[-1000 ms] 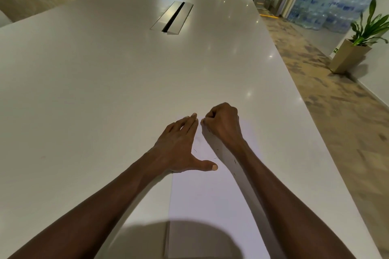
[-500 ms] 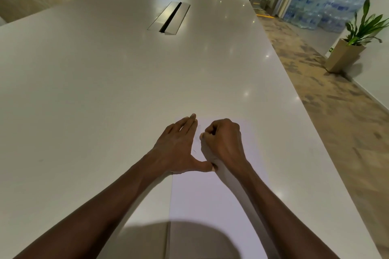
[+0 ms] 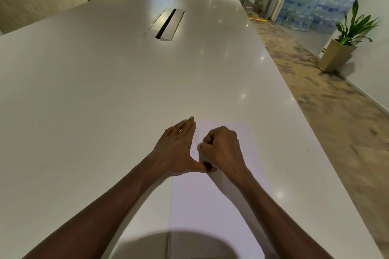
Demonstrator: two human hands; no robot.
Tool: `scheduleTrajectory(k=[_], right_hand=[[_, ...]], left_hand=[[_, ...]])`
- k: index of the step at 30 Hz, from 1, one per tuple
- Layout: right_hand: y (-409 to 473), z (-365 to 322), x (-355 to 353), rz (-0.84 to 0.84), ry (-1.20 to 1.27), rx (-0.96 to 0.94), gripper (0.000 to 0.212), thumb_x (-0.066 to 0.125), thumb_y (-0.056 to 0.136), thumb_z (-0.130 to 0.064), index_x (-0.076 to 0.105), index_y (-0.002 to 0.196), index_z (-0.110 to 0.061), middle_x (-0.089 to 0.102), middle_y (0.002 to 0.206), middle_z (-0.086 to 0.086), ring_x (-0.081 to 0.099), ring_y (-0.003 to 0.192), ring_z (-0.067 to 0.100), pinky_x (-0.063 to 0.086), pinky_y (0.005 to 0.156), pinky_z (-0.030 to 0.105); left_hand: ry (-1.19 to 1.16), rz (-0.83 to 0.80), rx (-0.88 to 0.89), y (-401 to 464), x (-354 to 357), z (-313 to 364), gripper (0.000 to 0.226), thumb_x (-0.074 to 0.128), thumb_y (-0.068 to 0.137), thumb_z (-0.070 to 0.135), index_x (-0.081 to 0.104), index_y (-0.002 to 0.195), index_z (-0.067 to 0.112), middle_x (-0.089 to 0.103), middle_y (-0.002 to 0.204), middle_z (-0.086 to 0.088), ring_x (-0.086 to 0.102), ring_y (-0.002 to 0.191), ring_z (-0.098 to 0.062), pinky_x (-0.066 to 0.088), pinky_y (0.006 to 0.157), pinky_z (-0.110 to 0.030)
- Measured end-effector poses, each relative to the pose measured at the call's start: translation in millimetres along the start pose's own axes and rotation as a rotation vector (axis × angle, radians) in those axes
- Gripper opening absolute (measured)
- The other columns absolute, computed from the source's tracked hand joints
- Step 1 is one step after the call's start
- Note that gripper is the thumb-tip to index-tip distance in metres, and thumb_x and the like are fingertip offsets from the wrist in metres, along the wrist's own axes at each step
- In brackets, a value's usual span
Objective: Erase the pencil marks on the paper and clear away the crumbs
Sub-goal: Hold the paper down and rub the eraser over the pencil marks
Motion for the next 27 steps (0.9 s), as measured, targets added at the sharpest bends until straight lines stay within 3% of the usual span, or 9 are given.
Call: scheduleTrajectory(k=[6, 12, 17, 22, 24, 27], right_hand=[[20, -6, 2, 0.086, 0.019, -0.035, 0.016, 0.063, 0.08, -0.008, 0.067, 0.071, 0.005, 0.07, 0.072, 0.017, 0.067, 0.071, 0.03, 0.053, 0.062, 0.037], [63, -13, -1, -0.028, -0.012, -0.01, 0.014, 0.072, 0.084, -0.01, 0.077, 0.085, 0.003, 0.077, 0.089, 0.014, 0.072, 0.083, 0.029, 0.044, 0.062, 0.023], [33, -5, -4, -0.088, -0.041, 0.01, 0.01, 0.071, 0.081, -0.008, 0.075, 0.08, 0.001, 0.076, 0.082, 0.013, 0.07, 0.074, 0.025, 0.041, 0.054, 0.02], [4, 2, -6, -0.095, 0.015, 0.042, 0.014, 0.066, 0.075, -0.003, 0.066, 0.071, 0.01, 0.071, 0.075, 0.025, 0.066, 0.062, 0.032, 0.042, 0.055, 0.027], [-1, 3, -11, -0.102, 0.075, 0.051, 0.011, 0.069, 0.078, -0.004, 0.07, 0.073, 0.006, 0.072, 0.07, 0.017, 0.066, 0.064, 0.028, 0.044, 0.059, 0.026], [-8, 8, -17, -0.093, 0.216, 0.043, 0.004, 0.075, 0.081, -0.01, 0.078, 0.078, -0.008, 0.07, 0.067, -0.006, 0.063, 0.062, 0.006, 0.045, 0.063, 0.021]], left_hand=[[0.003, 0.01, 0.008, 0, 1, -1, 0.138, 0.033, 0.054, 0.098, -0.006, 0.155, 0.013, -0.016, 0.163, 0.004, -0.012, 0.149, -0.012, 0.003, 0.122, -0.036], [-0.037, 0.003, -0.012, 1, 0, -2, 0.141, 0.037, 0.053, 0.101, -0.009, 0.155, 0.016, -0.015, 0.163, 0.007, -0.012, 0.149, -0.01, 0.003, 0.122, -0.037], [-0.036, 0.0, -0.002, -1, -2, -1, 0.139, 0.041, 0.056, 0.098, -0.007, 0.155, 0.013, -0.016, 0.163, 0.005, -0.012, 0.149, -0.011, 0.002, 0.122, -0.034], [-0.038, 0.003, 0.006, -1, -2, -1, 0.139, 0.043, 0.056, 0.096, -0.004, 0.155, 0.011, -0.014, 0.163, 0.003, -0.01, 0.15, -0.012, 0.005, 0.122, -0.035], [-0.072, -0.001, 0.022, -2, -4, -2, 0.137, 0.048, 0.06, 0.094, -0.004, 0.155, 0.01, -0.014, 0.163, 0.002, -0.01, 0.15, -0.011, 0.004, 0.122, -0.034], [-0.152, -0.002, 0.023, -5, -6, -9, 0.138, 0.05, 0.06, 0.093, -0.004, 0.155, 0.011, -0.012, 0.164, 0.001, -0.01, 0.149, -0.009, 0.005, 0.122, -0.032]])
Point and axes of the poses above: each hand's wrist, its own y-axis towards the middle knuckle, its own x-axis out of the palm, z = x × y, the point moved 4 cm from there along y, towards the middle knuckle
